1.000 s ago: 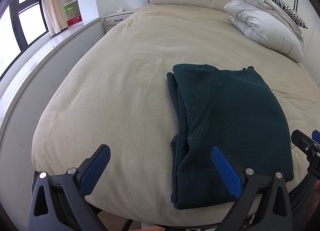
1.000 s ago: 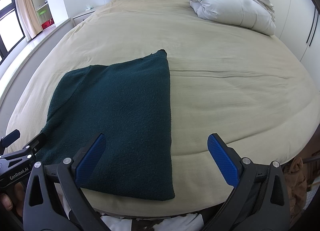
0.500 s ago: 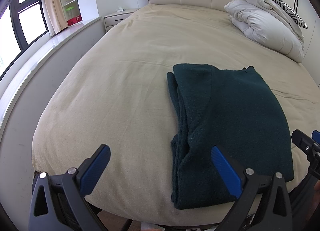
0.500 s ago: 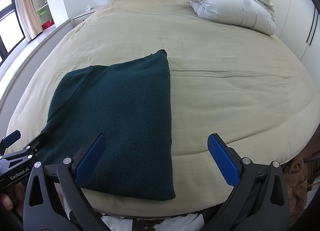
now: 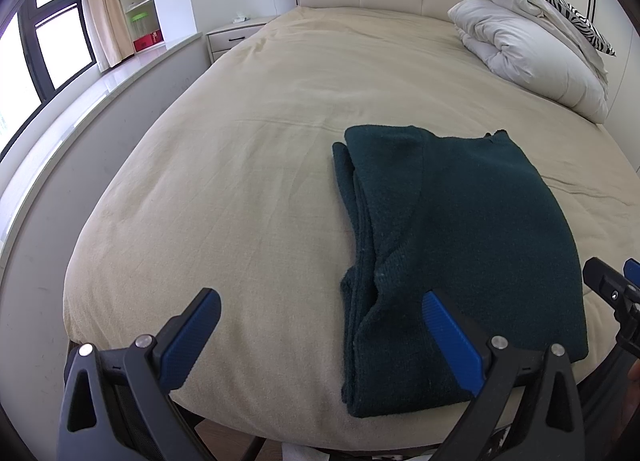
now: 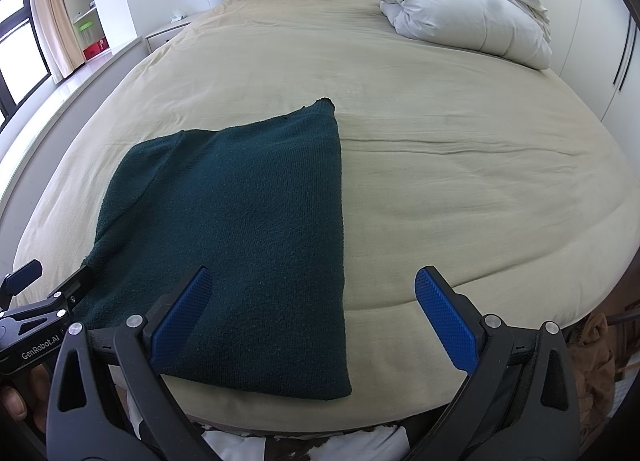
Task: Fold small clothes
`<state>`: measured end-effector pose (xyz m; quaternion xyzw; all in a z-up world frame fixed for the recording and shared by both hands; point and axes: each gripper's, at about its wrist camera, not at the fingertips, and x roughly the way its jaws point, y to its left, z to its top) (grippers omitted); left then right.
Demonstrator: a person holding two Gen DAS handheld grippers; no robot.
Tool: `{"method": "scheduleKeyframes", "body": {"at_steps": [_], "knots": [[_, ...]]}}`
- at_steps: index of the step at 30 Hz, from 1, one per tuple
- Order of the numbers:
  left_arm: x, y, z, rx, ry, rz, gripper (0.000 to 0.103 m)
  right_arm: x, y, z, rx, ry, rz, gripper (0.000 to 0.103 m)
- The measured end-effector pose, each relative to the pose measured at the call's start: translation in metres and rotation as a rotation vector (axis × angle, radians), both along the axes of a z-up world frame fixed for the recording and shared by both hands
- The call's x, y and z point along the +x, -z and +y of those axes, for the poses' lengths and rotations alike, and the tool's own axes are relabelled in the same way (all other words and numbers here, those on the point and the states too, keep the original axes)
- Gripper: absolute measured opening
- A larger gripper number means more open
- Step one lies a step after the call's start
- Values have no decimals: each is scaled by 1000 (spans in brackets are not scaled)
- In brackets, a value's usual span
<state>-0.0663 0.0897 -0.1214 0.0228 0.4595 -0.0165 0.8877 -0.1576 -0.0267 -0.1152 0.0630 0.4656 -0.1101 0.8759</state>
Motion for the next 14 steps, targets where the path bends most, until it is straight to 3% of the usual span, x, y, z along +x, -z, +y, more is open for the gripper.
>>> {"method": "scheduleKeyframes", "body": {"at_steps": [14], "knots": [[-3, 1, 2, 2, 10, -6, 103, 0, 0, 3, 4, 1, 1, 103]]}}
